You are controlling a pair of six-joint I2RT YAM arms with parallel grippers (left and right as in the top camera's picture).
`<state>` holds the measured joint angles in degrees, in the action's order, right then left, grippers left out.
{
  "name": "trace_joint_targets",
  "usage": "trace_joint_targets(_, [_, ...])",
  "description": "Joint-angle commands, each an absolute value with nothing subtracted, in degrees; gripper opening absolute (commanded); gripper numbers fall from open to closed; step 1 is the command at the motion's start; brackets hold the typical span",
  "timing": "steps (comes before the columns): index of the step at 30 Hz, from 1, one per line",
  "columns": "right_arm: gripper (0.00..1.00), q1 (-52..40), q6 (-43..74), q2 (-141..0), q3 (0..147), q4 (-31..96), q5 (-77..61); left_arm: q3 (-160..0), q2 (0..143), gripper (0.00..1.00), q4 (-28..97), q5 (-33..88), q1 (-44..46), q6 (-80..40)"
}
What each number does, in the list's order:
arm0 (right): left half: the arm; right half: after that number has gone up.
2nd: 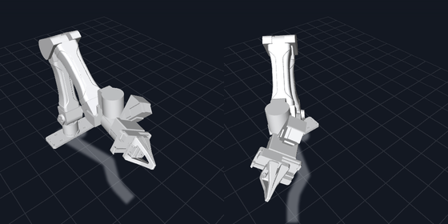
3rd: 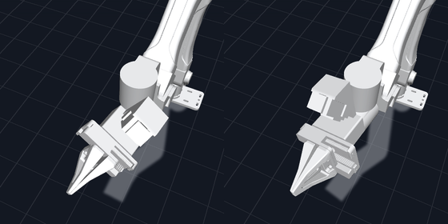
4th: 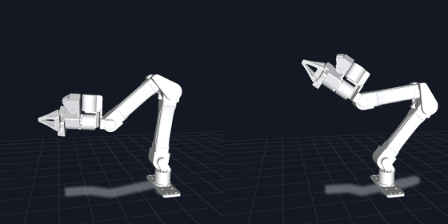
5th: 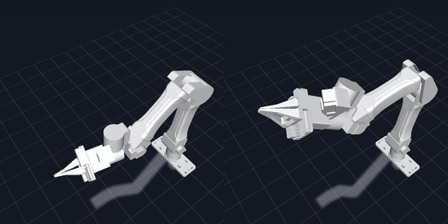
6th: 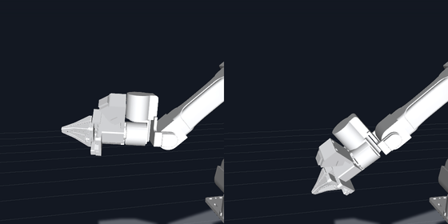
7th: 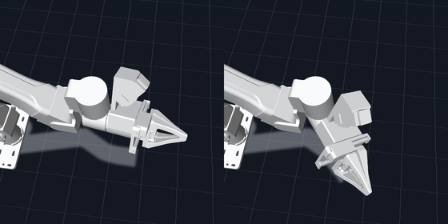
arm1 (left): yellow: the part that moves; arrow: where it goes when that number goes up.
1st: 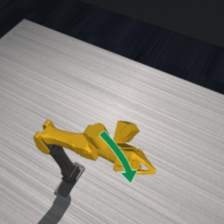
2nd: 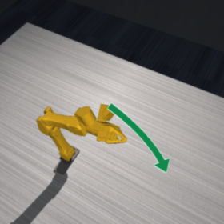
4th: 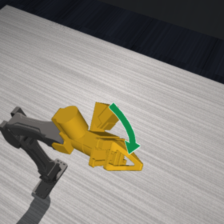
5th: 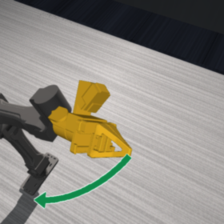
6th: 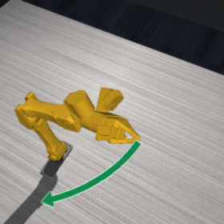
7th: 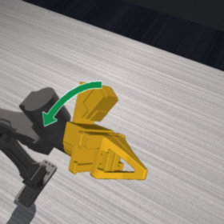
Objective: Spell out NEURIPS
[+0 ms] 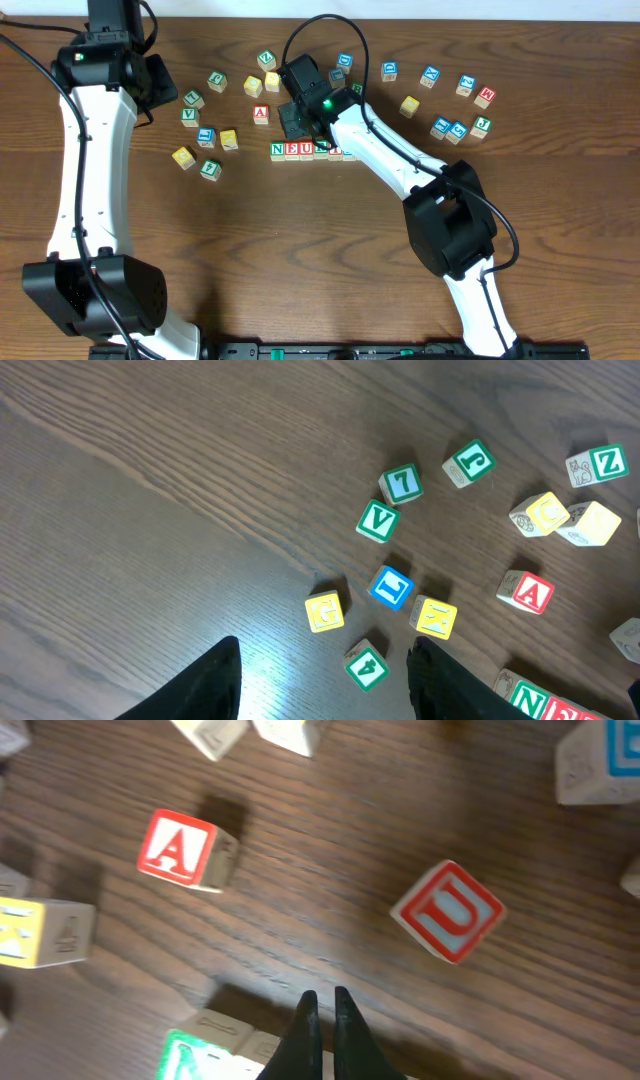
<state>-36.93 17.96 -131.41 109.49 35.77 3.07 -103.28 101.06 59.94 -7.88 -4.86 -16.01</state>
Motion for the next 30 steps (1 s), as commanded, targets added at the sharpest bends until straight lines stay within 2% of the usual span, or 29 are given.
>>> trace_joint_targets(1, [0.01,-37.15,18.83,-132.16,110.00,36.25,7.01,-102.54,101.58,0.53,60.20,-8.62,-5.06,-15.09])
trace_joint_targets(30, [0.01,-36.14,19.77,-134.82,109.91,42.33,8.27,-102.54,101.58,0.53,60.25,-6.66,-5.06,-15.29])
